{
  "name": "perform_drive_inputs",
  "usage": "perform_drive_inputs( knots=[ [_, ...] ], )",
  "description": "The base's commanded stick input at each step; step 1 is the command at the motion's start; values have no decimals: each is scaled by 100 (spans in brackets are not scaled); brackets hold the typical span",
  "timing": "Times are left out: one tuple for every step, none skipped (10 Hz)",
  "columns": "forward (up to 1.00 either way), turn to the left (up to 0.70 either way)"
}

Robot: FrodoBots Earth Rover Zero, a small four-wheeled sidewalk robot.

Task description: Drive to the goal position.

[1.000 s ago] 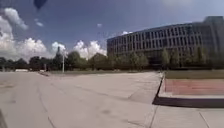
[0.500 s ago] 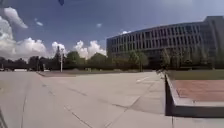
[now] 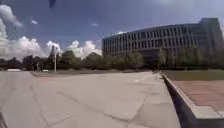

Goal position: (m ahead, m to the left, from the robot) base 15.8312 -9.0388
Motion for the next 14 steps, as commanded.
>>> perform_drive_inputs(
  knots=[
    [100,-27],
    [100,-27],
    [100,-27],
    [100,-27],
    [100,-27],
    [100,-27],
    [100,-27],
    [100,-27],
    [100,-27],
    [100,-27],
    [100,-27],
    [100,-27],
    [100,-27],
    [100,-27]
  ],
)
